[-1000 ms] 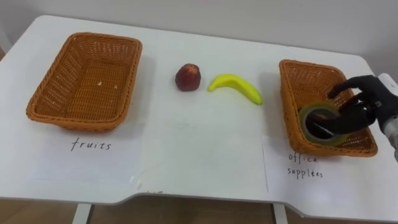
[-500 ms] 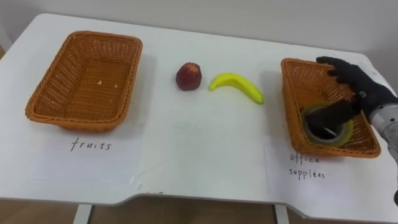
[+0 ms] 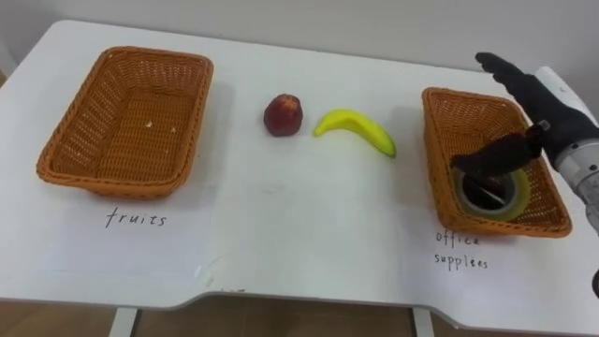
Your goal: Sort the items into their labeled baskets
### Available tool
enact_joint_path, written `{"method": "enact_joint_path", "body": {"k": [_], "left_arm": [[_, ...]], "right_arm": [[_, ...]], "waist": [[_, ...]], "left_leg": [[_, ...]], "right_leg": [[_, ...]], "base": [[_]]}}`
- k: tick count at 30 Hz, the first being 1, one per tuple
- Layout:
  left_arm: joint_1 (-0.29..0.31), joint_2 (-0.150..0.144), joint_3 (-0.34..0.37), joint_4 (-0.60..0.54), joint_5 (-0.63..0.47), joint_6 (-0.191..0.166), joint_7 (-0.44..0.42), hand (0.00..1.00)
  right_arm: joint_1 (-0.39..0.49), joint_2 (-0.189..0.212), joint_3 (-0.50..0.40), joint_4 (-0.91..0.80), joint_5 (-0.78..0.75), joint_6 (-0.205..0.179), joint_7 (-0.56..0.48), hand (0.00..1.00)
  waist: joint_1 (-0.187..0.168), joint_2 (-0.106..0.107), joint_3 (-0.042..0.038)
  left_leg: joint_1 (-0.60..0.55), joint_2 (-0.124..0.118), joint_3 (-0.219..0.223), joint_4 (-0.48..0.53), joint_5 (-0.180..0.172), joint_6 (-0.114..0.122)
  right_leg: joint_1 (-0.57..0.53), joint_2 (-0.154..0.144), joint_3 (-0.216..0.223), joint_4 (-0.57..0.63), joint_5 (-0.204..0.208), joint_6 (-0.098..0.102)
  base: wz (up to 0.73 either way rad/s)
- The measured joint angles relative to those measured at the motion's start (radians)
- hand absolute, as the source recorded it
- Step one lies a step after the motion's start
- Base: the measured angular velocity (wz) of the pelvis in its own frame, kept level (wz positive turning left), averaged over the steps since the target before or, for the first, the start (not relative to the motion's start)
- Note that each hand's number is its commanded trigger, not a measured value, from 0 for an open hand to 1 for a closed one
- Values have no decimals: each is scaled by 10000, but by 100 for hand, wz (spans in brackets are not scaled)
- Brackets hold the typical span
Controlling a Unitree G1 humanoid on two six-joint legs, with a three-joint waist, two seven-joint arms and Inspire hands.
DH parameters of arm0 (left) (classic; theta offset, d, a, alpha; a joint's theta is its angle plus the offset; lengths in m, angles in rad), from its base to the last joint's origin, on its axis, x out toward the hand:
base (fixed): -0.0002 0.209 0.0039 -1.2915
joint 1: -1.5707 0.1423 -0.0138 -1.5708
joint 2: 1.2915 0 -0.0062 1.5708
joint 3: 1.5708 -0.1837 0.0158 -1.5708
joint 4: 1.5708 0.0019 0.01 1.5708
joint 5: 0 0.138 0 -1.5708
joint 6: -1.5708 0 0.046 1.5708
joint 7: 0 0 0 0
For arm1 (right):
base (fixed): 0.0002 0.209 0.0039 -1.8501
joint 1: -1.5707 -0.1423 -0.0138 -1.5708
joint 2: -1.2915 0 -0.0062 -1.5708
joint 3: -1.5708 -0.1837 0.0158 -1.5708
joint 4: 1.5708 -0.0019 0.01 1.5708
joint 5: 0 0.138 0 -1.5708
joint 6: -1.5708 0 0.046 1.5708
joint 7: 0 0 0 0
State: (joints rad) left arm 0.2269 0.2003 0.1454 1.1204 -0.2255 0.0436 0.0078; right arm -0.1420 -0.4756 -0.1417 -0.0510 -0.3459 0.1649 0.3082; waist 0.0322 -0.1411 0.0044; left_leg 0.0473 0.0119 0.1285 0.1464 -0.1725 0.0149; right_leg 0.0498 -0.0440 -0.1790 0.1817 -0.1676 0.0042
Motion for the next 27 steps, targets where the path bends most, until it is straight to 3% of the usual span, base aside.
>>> {"method": "enact_joint_path", "body": {"k": [15,21,23,27], "left_arm": [[9,-42,103,-6,13,0,-220,0],[-20,-37,81,-40,25,-6,-217,0],[-21,-37,64,-48,22,-6,-197,0],[-26,-38,-26,-58,20,-6,-158,0]], "right_arm": [[-206,-4,-364,-823,209,23,-126,0],[-564,-10,-453,-1100,818,-21,-680,0],[-566,-10,-452,-1111,1008,-26,-789,0],[-568,-10,-451,-1111,1618,-25,-1226,0]], "waist": [[-15,72,-46],[37,60,-52],[47,60,-43],[43,83,56]], "left_leg": [[2,1,12,33,0,0],[7,-2,-18,52,0,0],[5,-5,-34,52,0,0],[2,-6,-67,50,0,0]], "right_leg": [[4,-12,-102,29,1,0],[28,-12,-91,39,1,0],[32,-15,-104,39,1,0],[28,-15,-104,41,1,0]], "base": [[0],[1],[2],[0]]}}
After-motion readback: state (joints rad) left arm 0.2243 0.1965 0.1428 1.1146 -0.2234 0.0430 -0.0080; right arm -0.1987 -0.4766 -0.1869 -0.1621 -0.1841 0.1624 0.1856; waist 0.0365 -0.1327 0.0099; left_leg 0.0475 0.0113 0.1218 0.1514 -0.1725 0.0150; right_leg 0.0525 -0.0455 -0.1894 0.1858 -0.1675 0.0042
